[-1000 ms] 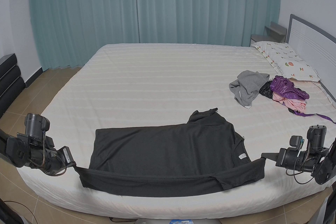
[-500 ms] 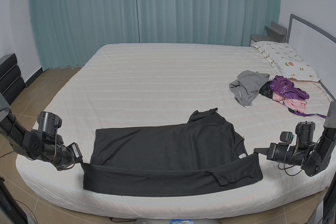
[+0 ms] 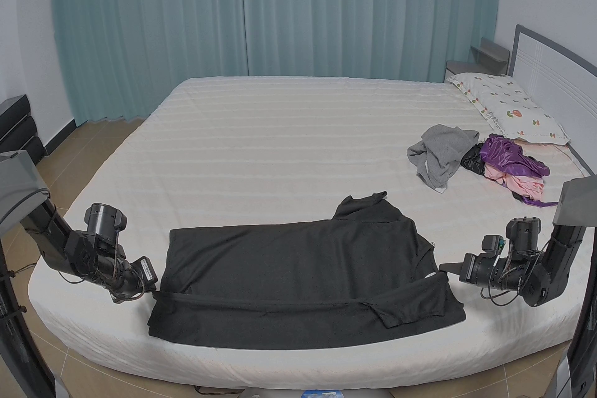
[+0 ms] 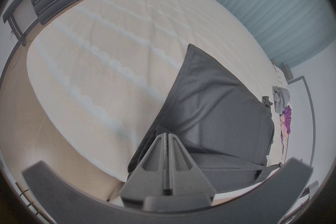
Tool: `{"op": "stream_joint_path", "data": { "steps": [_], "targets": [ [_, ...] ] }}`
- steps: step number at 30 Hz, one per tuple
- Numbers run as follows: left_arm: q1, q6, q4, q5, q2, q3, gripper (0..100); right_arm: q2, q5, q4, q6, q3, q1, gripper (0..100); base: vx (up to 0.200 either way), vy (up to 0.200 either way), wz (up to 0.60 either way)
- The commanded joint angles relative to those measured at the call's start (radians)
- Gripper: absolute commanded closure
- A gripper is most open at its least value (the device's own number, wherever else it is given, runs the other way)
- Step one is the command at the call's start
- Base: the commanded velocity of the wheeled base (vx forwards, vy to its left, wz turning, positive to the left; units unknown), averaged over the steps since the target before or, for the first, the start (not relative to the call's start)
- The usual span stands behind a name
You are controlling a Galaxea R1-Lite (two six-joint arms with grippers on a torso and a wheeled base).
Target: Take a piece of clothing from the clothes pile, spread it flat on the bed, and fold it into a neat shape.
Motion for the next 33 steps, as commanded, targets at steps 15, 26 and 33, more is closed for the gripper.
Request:
{"op": "stream_joint_path", "data": {
  "steps": [15, 26, 33],
  "targets": [
    [0.000, -0.013, -0.014, 0.020, 0.133, -0.071, 0, 0.090, -0.003, 0.034, -0.009, -0.060, 0.014, 0, 0.000, 0.000, 0.00],
    [0.050, -0.016, -0.016, -0.006, 0.087, -0.100, 0, 0.032, 0.017, 0.013, 0.073, -0.063, -0.009, 0, 0.000, 0.000, 0.00],
    [0.066, -0.016, -0.016, -0.089, 0.096, -0.201, 0, 0.021, 0.015, 0.001, 0.150, -0.064, 0.005, 0, 0.000, 0.000, 0.00]
  ]
}}
